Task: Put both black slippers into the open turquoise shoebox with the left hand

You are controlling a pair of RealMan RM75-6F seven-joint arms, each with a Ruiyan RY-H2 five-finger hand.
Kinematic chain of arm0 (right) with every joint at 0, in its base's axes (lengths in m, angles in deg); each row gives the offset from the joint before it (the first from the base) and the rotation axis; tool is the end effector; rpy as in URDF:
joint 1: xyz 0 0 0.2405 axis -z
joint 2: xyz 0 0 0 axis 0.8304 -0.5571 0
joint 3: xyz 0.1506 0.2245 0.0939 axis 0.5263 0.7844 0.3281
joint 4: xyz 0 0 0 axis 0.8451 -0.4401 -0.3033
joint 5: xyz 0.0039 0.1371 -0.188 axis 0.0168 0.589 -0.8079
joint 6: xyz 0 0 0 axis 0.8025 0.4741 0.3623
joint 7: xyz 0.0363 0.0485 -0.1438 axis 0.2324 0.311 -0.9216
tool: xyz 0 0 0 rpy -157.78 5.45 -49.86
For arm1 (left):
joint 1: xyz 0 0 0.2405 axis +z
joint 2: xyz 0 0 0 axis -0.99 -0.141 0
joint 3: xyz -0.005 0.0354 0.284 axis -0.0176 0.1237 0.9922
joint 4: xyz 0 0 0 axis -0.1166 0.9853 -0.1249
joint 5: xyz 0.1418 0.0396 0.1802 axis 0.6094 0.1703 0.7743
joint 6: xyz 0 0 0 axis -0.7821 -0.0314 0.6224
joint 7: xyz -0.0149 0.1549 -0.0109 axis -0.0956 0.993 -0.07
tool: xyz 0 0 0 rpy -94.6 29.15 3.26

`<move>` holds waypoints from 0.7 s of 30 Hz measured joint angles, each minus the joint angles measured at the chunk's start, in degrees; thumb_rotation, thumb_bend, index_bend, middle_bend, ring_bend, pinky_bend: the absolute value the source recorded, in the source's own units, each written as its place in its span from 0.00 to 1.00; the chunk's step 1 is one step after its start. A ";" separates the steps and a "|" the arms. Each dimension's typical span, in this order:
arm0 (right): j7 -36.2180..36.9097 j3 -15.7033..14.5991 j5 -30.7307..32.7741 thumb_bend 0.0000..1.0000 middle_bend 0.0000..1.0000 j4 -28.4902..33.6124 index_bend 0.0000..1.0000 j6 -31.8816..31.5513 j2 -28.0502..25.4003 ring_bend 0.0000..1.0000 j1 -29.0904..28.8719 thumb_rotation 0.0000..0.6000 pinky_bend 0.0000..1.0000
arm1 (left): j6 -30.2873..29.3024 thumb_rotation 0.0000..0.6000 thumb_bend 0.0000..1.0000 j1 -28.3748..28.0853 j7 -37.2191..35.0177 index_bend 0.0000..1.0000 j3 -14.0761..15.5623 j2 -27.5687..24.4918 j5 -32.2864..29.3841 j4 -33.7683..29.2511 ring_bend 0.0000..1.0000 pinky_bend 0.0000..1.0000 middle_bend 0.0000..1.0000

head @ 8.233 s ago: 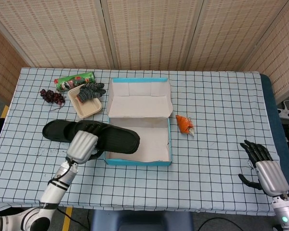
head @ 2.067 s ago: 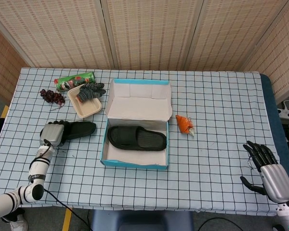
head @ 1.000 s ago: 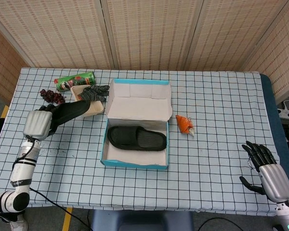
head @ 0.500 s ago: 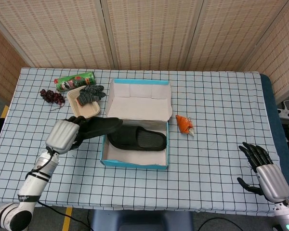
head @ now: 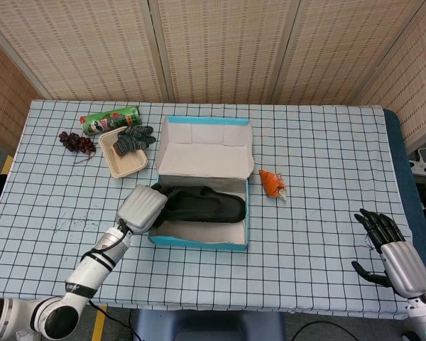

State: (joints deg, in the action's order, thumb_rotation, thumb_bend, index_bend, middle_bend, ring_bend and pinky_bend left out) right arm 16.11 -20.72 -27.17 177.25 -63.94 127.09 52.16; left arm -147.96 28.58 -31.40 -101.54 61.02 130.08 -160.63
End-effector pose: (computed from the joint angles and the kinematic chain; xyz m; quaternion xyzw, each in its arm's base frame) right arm -0.3172 -0.1686 0.1650 0.6274 -0.4247 0.4243 0.4960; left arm -0.0546 0.3379 0.0518 -0.8017 -0.2884 -0.3226 0.4123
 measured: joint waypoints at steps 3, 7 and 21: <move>-0.08 -0.09 0.06 0.17 0.00 -0.04 0.00 0.49 0.11 0.00 -0.18 1.00 0.00 | 2.08 1.00 0.48 -2.26 -0.33 0.43 -0.30 -0.18 -4.08 -0.82 0.57 0.60 0.61; -0.32 -0.14 0.15 0.17 0.00 0.12 0.00 0.70 0.16 0.00 -0.29 1.00 0.00 | 6.05 1.00 0.48 -4.75 -3.10 0.43 -1.00 -2.11 -8.44 -1.99 0.58 0.60 0.61; -0.54 -0.33 0.10 0.17 0.00 0.27 0.00 1.02 0.30 0.00 -0.45 1.00 0.00 | 14.97 1.00 0.48 -13.02 -10.11 0.42 1.67 -3.25 -16.96 3.16 0.59 0.62 0.61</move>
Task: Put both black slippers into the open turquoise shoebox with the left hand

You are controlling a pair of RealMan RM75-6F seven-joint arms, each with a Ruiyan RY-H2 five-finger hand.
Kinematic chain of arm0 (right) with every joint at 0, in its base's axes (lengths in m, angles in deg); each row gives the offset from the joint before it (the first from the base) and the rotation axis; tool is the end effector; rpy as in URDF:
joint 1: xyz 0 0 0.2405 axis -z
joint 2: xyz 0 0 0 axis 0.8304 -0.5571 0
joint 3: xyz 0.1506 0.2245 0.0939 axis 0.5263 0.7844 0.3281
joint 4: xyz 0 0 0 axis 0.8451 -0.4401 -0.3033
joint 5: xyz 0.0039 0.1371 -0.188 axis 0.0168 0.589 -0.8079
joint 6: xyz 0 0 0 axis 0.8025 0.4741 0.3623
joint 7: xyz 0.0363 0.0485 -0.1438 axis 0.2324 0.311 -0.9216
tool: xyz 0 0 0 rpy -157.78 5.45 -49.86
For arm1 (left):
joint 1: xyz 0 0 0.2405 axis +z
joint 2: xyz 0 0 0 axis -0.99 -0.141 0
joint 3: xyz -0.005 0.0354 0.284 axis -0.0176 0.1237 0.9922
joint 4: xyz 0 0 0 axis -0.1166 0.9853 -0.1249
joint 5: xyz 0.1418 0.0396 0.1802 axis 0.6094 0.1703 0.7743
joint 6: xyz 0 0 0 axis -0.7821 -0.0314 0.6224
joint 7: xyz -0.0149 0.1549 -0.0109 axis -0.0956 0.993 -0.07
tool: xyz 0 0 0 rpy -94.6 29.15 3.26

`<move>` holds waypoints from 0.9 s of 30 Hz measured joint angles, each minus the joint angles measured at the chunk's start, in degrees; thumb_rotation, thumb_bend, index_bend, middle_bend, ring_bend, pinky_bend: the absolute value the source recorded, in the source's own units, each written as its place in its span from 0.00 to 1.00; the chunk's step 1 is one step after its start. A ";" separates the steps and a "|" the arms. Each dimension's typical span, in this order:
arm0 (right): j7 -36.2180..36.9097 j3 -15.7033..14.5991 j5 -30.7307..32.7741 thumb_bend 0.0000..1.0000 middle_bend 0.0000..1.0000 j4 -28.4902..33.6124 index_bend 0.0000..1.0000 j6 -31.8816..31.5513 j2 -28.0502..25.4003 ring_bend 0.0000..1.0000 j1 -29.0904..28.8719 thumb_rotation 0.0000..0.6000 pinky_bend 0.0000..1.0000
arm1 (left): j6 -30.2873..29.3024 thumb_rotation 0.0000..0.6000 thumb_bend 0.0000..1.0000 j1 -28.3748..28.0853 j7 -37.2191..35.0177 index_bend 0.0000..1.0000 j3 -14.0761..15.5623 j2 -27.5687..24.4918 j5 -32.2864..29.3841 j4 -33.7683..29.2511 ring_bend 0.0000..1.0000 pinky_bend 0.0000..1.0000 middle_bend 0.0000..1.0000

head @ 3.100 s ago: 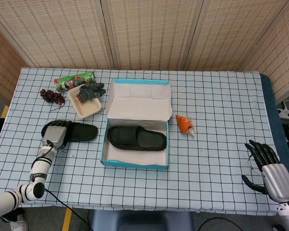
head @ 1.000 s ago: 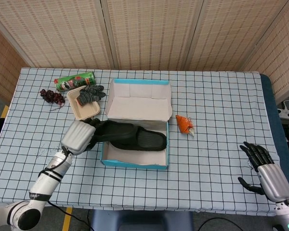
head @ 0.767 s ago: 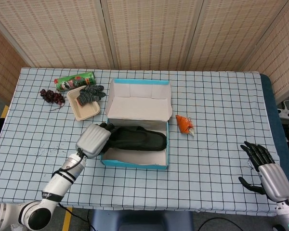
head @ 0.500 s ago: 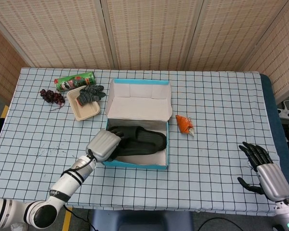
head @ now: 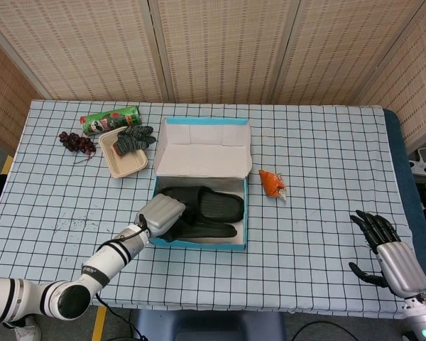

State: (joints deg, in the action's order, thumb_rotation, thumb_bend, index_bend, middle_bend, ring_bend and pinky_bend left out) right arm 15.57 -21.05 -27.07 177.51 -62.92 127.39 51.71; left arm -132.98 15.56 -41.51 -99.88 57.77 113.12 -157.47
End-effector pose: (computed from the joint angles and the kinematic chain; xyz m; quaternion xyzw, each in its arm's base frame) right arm -0.3164 -0.1694 0.1598 0.6322 -0.4291 0.4185 0.4910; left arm -0.0307 0.3514 0.0296 -0.8269 -0.3845 -0.2642 0.3139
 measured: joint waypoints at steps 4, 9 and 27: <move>0.37 -0.03 0.03 0.17 0.00 -0.05 0.00 0.16 -0.06 0.00 -0.11 1.00 0.00 | 1.63 1.00 0.48 -2.47 -1.93 0.42 1.03 1.35 -2.20 2.43 0.60 0.63 0.61; 0.69 -0.16 0.04 0.17 0.00 -0.20 0.00 0.89 -0.04 0.00 -0.47 1.00 0.00 | 2.73 1.00 0.49 -3.30 -5.02 0.43 1.13 2.18 -2.05 3.69 0.61 0.64 0.63; 0.45 -0.37 0.06 0.17 0.00 -0.08 0.00 1.19 0.10 0.00 -0.71 1.00 0.00 | 10.93 1.00 0.53 0.37 -23.40 0.46 -0.86 2.57 9.50 10.12 0.64 0.66 0.66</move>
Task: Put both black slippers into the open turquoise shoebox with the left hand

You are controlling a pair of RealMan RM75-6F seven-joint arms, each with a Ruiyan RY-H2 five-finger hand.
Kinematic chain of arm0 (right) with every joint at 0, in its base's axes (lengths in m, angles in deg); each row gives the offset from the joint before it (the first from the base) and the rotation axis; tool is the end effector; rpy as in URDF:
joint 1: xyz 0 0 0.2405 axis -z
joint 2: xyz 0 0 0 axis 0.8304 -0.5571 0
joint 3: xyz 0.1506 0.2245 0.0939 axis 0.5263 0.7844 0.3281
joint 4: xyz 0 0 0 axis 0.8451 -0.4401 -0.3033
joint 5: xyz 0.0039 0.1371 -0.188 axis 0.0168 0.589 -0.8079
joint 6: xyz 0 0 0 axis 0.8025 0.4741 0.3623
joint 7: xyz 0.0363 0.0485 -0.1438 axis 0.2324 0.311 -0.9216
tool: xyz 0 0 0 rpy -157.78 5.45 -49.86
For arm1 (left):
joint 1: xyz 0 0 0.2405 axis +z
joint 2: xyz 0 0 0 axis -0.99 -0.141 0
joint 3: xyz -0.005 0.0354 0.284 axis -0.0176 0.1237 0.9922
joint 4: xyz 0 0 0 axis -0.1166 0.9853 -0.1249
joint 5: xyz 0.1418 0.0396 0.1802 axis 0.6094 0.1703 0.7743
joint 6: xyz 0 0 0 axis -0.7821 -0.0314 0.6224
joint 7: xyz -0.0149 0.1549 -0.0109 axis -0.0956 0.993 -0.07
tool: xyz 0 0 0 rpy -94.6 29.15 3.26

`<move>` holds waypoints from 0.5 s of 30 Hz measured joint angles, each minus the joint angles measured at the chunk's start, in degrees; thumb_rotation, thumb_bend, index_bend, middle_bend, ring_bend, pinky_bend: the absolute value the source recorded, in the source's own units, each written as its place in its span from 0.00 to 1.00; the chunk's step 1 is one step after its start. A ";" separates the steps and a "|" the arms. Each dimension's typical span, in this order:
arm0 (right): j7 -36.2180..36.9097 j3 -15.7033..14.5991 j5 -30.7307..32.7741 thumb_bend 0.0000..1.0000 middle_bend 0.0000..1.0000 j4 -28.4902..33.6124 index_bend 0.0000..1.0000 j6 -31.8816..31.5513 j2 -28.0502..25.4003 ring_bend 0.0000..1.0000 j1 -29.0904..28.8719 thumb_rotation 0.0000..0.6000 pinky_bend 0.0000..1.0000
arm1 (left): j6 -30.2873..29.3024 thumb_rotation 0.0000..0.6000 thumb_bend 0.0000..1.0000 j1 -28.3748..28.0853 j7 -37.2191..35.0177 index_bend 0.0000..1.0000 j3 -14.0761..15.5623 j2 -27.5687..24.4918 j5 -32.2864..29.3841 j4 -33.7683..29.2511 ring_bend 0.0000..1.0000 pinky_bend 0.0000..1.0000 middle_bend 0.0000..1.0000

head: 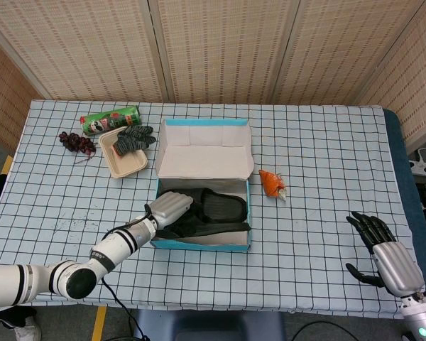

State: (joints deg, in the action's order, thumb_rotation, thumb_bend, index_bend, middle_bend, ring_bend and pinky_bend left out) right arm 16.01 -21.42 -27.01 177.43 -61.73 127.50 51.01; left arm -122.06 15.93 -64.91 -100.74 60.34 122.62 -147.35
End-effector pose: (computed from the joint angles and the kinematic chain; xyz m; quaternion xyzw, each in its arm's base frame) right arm -0.3167 -0.1713 0.1557 0.6369 -0.4358 0.4140 0.4827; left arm -0.0311 0.3774 0.0132 -0.7873 -0.4796 -0.3075 0.2358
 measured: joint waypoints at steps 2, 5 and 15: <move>0.12 0.01 0.09 0.17 0.00 -0.04 0.00 -0.04 -0.05 0.00 0.02 1.00 0.00 | 0.42 1.00 0.53 -0.13 -0.58 0.46 0.89 0.58 0.36 1.35 0.64 0.66 0.66; 0.19 0.05 0.21 0.17 0.00 -0.08 0.00 0.01 -0.09 0.00 -0.02 1.00 0.00 | 1.08 1.00 0.53 -0.80 -1.19 0.46 2.31 1.08 0.33 2.71 0.64 0.66 0.66; 0.16 -0.06 0.18 0.17 0.00 0.08 0.00 0.07 -0.16 0.00 -0.04 1.00 0.00 | 2.43 1.00 0.53 -2.06 -3.26 0.46 5.07 3.34 0.48 5.78 0.64 0.65 0.66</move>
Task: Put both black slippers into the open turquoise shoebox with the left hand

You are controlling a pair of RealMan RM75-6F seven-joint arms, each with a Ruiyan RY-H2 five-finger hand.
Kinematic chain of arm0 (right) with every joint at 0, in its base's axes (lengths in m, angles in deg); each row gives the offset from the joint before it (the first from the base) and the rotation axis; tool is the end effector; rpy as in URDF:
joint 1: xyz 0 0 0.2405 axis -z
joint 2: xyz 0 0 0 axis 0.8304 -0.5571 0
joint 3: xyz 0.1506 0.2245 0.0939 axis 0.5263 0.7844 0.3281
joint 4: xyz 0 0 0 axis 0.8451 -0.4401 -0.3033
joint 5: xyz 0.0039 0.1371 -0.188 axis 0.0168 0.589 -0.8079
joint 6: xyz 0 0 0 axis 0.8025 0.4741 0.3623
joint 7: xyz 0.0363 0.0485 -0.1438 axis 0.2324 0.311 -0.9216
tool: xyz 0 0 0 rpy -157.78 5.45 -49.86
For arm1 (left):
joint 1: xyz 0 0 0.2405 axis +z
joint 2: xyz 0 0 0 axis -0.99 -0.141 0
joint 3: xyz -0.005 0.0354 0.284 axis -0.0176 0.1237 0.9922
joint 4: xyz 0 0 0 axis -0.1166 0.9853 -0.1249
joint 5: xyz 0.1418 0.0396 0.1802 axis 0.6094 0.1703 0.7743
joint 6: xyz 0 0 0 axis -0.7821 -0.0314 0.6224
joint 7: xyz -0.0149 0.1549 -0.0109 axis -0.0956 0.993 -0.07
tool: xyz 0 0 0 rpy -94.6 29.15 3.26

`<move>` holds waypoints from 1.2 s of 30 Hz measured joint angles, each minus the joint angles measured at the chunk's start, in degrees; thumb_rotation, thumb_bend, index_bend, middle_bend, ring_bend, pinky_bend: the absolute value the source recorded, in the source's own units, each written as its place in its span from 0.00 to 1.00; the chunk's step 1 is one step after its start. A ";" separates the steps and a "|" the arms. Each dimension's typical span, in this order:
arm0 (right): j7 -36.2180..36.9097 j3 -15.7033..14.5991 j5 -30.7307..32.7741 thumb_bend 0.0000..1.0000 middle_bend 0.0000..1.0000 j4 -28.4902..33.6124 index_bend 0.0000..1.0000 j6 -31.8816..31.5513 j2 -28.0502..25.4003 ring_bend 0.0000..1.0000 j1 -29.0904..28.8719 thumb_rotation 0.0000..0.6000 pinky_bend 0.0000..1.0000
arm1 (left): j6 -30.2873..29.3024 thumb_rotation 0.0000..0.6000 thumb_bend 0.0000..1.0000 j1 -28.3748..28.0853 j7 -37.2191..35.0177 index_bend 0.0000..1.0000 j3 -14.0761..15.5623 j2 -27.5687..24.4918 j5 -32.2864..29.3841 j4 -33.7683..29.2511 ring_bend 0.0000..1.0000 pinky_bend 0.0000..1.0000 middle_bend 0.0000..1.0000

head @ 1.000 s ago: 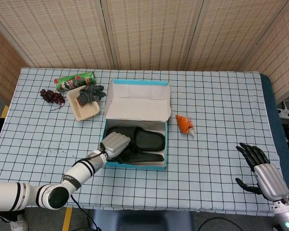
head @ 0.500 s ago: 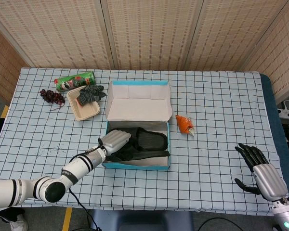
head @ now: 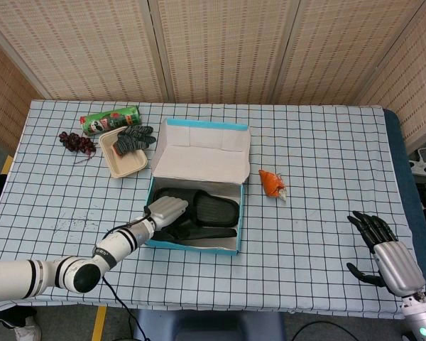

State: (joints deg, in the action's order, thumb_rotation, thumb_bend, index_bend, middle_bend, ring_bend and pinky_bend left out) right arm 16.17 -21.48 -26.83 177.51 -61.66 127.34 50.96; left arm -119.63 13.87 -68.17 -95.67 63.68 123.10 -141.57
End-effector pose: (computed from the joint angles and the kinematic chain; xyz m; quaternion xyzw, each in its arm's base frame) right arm -0.3170 -0.1714 0.1564 0.6361 -0.4374 0.4133 0.4830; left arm -0.0558 0.3852 -0.0111 -0.7914 -0.4949 -0.2677 0.2389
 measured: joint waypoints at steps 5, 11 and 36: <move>0.05 0.04 0.21 0.17 0.00 -0.01 0.00 0.12 0.01 0.00 -0.05 1.00 0.00 | 2.49 1.00 0.53 0.46 -2.70 0.46 0.10 1.88 2.65 2.99 0.63 0.64 0.66; 0.12 0.14 0.45 0.17 0.00 -0.07 0.00 0.24 -0.02 0.00 -0.13 1.00 0.00 | 6.37 1.00 0.53 2.39 -7.40 0.47 -1.10 3.43 8.88 5.70 0.60 0.59 0.65; -0.98 0.25 0.80 0.17 0.00 0.18 0.00 0.03 0.18 0.00 0.09 1.00 0.00 | 12.64 1.00 0.55 13.09 -27.59 0.50 -5.04 10.11 36.89 17.92 0.40 0.40 0.67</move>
State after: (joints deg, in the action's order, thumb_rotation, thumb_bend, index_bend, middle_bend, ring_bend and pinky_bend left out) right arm 15.19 -21.23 -26.04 177.69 -61.63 127.52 51.05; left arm -106.99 26.96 -95.76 -100.71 73.79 159.99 -123.65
